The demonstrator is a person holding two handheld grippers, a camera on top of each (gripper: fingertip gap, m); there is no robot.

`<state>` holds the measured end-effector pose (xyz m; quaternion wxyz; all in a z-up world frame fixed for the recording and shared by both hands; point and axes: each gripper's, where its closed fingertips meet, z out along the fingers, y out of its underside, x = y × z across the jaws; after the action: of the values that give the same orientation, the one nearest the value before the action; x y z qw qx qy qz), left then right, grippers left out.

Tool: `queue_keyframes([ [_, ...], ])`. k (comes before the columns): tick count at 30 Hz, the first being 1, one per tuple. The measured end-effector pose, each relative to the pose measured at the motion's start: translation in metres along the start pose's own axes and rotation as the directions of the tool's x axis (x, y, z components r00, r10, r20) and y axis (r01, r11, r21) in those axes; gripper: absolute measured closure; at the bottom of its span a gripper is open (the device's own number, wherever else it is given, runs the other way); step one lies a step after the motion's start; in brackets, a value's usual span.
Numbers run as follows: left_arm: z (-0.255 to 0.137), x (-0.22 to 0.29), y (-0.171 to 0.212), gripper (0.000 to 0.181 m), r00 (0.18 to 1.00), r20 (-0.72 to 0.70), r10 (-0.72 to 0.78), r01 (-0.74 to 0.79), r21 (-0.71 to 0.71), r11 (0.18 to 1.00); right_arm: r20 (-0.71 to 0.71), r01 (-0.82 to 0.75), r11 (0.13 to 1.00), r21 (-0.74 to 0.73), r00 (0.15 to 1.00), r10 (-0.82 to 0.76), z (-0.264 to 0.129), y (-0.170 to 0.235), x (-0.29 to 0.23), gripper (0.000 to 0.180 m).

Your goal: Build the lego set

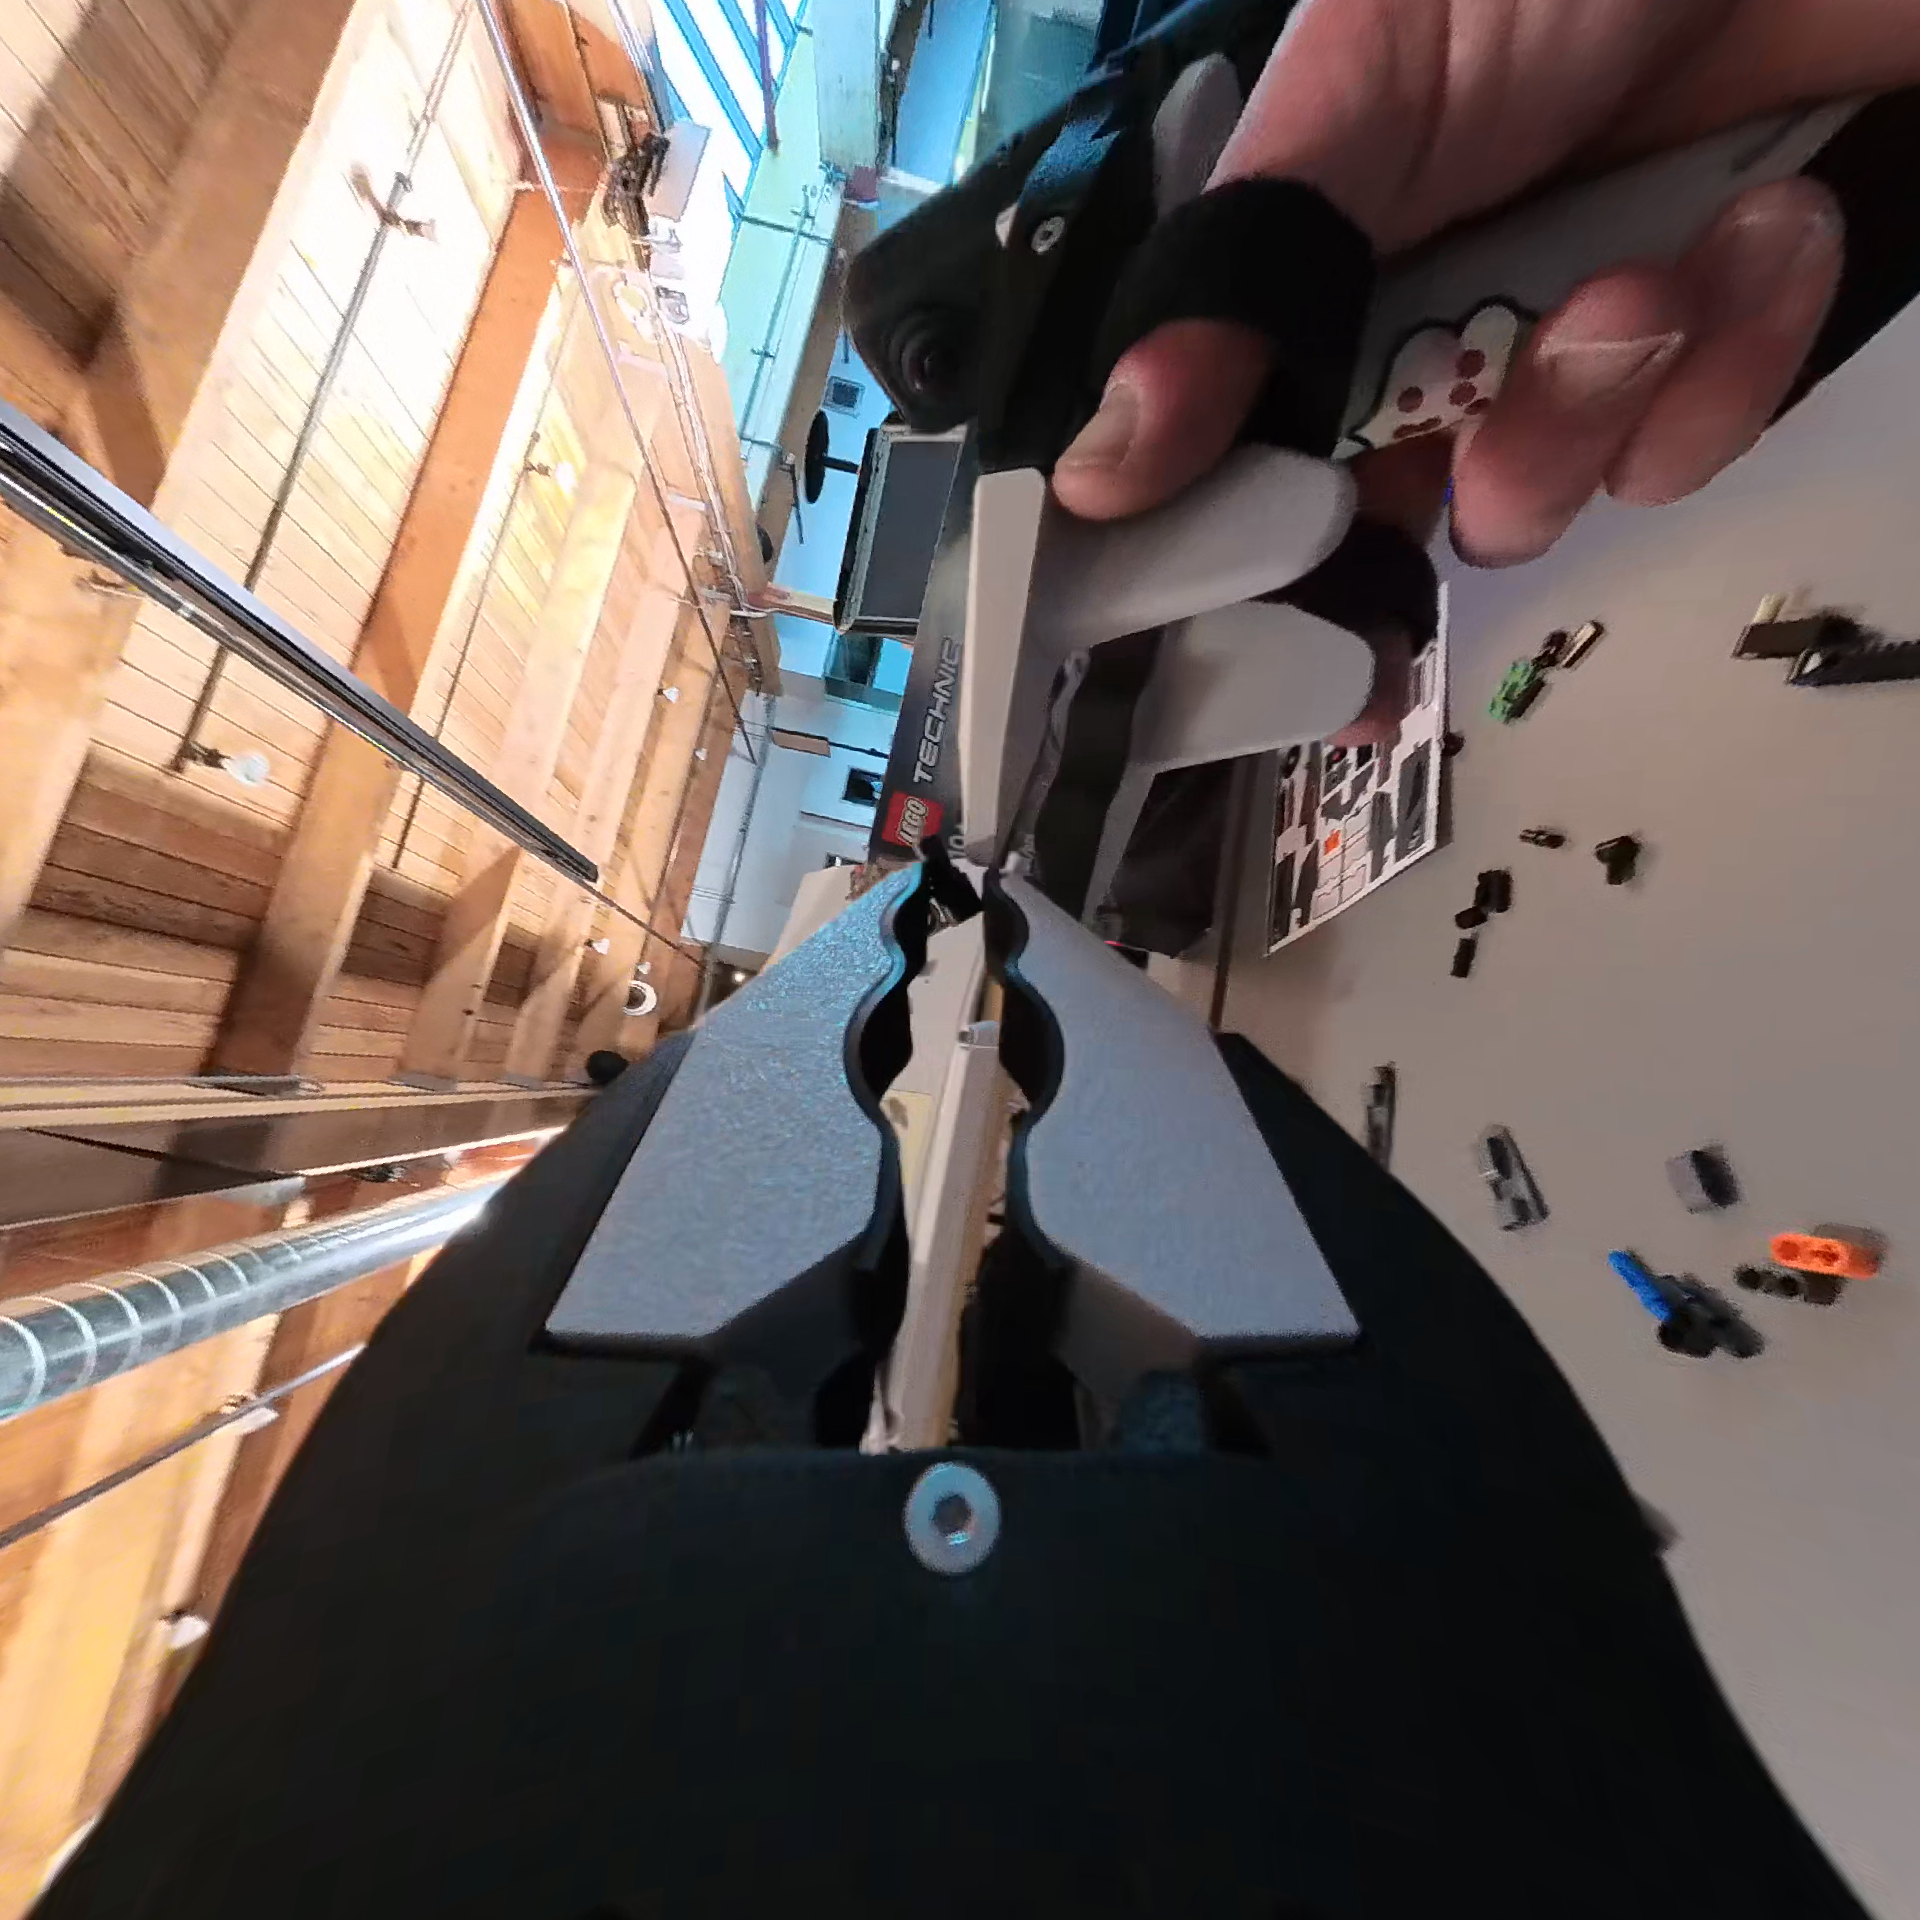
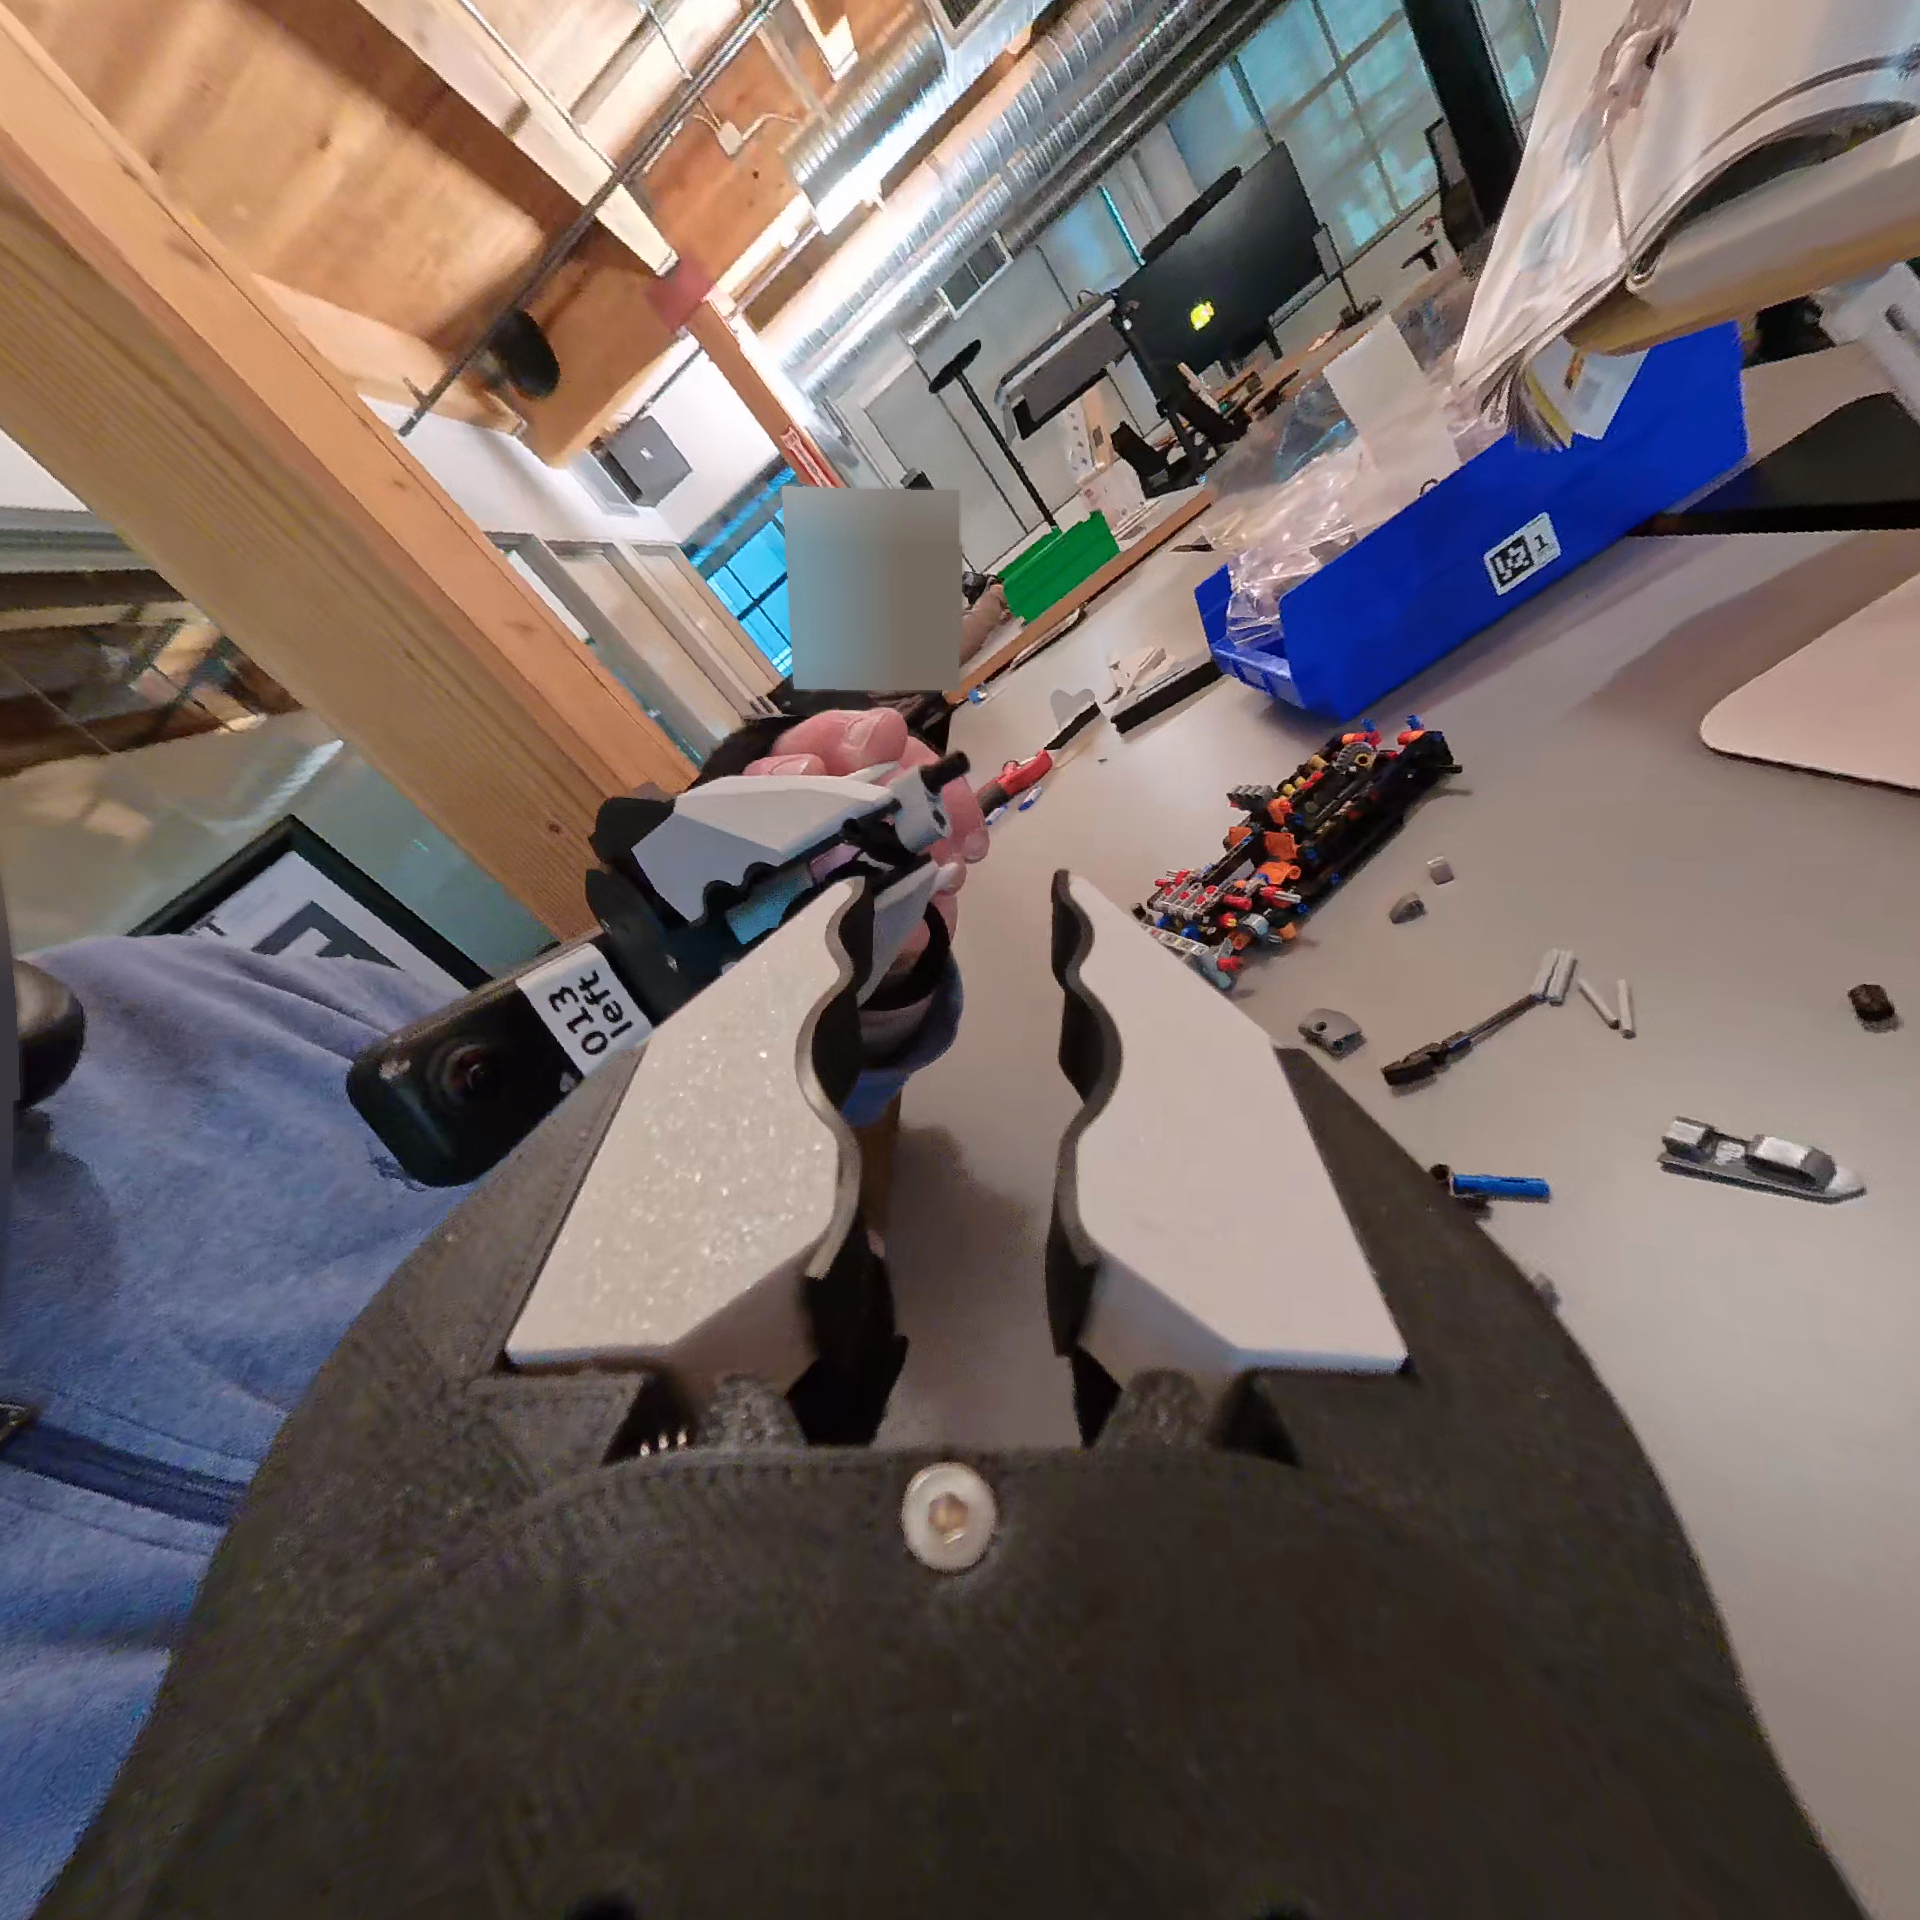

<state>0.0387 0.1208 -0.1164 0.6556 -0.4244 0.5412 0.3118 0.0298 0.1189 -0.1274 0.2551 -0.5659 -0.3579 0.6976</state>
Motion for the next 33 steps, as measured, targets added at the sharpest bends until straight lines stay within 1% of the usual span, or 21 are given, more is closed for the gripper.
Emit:
queue_keyframes([
  [3, 0.000, -0.001, 0.000, 0.173, 0.996, 0.008, 0.090, -0.090, 0.003, 0.996, 0.033, -0.040, 0.999, 0.014, 0.999, 0.039, 0.000, -0.001, -0.002, 0.145],
  [7, -0.002, -0.002, -0.002, 0.174, 0.985, 0.020, 0.170, -0.170, 0.021, 0.985, 0.046, -0.073, 0.997, 0.038, 0.996, 0.071, -0.001, 0.000, -0.001, 0.146],
  [10, -0.004, -0.001, -0.006, 0.173, 0.974, 0.015, 0.225, -0.226, 0.040, 0.973, 0.099, -0.124, 0.989, 0.077, 0.988, 0.116, -0.002, -0.003, -0.004, 0.150],
  [15, -0.004, -0.001, -0.006, 0.173, 0.958, 0.008, 0.285, -0.285, 0.050, 0.957, 0.179, -0.161, 0.979, 0.123, 0.974, 0.138, -0.004, -0.005, -0.011, 0.150],
  [18, -0.004, 0.006, -0.008, 0.173, 0.938, -0.013, 0.347, -0.345, 0.067, 0.936, 0.164, -0.181, 0.972, 0.151, 0.974, 0.156, -0.008, -0.011, -0.005, 0.148],
  [22, -0.004, 0.020, -0.012, 0.174, 0.890, -0.073, 0.451, -0.443, 0.102, 0.891, 0.148, -0.209, 0.974, 0.089, 0.970, 0.194, -0.003, -0.004, -0.005, 0.143],
  [23, -0.004, 0.023, -0.013, 0.173, 0.874, -0.081, 0.480, -0.470, 0.116, 0.875, 0.146, -0.215, 0.974, 0.067, 0.968, 0.203, -0.001, -0.002, -0.005, 0.144],
  [25, -0.004, 0.027, -0.011, 0.174, 0.854, -0.109, 0.508, -0.496, 0.125, 0.859, 0.119, -0.204, 0.978, 0.031, 0.973, 0.200, 0.001, 0.005, -0.003, 0.153],
  [27, -0.003, 0.028, -0.007, 0.174, 0.845, -0.121, 0.521, -0.508, 0.121, 0.853, 0.136, -0.191, 0.980, 0.047, 0.974, 0.183, 0.000, 0.003, -0.005, 0.169],
  [33, -0.004, 0.028, -0.006, 0.174, 0.879, -0.117, 0.463, -0.453, 0.105, 0.886, 0.168, -0.154, 0.982, 0.105, 0.976, 0.136, 0.001, 0.002, -0.004, 0.171],
])
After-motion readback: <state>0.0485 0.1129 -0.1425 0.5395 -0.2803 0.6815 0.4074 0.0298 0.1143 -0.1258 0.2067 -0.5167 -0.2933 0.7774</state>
